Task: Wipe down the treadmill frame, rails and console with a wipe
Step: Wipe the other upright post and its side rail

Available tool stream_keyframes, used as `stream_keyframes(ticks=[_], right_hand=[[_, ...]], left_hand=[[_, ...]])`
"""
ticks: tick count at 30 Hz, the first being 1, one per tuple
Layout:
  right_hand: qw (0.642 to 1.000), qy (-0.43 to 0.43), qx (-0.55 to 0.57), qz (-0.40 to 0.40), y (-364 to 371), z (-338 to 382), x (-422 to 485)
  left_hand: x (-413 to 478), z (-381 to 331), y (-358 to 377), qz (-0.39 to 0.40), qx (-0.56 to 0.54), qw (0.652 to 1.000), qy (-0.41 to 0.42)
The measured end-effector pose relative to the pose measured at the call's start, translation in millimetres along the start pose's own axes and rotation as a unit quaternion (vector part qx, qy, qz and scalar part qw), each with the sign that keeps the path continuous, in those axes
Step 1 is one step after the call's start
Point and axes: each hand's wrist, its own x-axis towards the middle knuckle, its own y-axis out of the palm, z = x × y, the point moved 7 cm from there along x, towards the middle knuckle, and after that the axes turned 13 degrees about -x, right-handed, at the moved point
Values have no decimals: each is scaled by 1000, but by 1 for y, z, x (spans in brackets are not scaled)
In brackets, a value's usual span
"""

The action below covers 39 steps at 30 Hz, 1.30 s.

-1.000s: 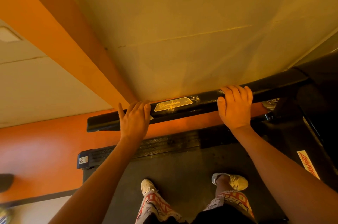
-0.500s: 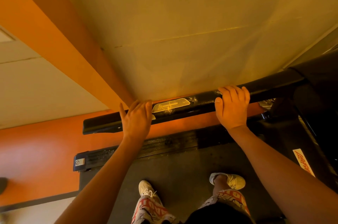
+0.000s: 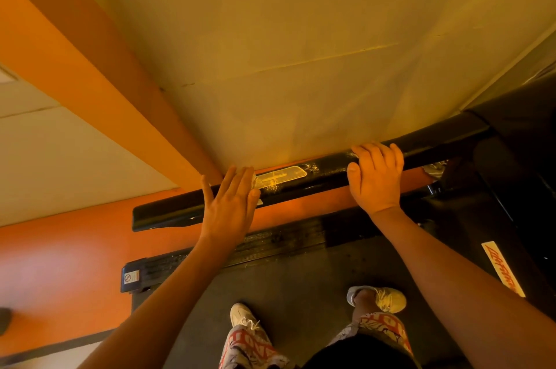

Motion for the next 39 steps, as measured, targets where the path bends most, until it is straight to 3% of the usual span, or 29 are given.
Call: stream_keyframes(ticks=[3,9,13,17,24,39], right_hand=[[1000,2,0,0,0,0,0],[1000,-1,4,-5,1,0,0],[1000,0,3,-17,0,1,1],[1000,-1,-1,-9,0,1,1],[1000,5,1,-12,1,-1,2],[1000,5,4,-9,-1,-1,2]], left_hand=[[0,4,1,35,37,998,28],[21,-7,0,48,9,999,-5],[-5,-1,2,52,74,995,-29],[24,-10,1,57,24,995,-76],[5,-13,5,58,77,994,-52],[28,-29,3,30,5,996,-87]])
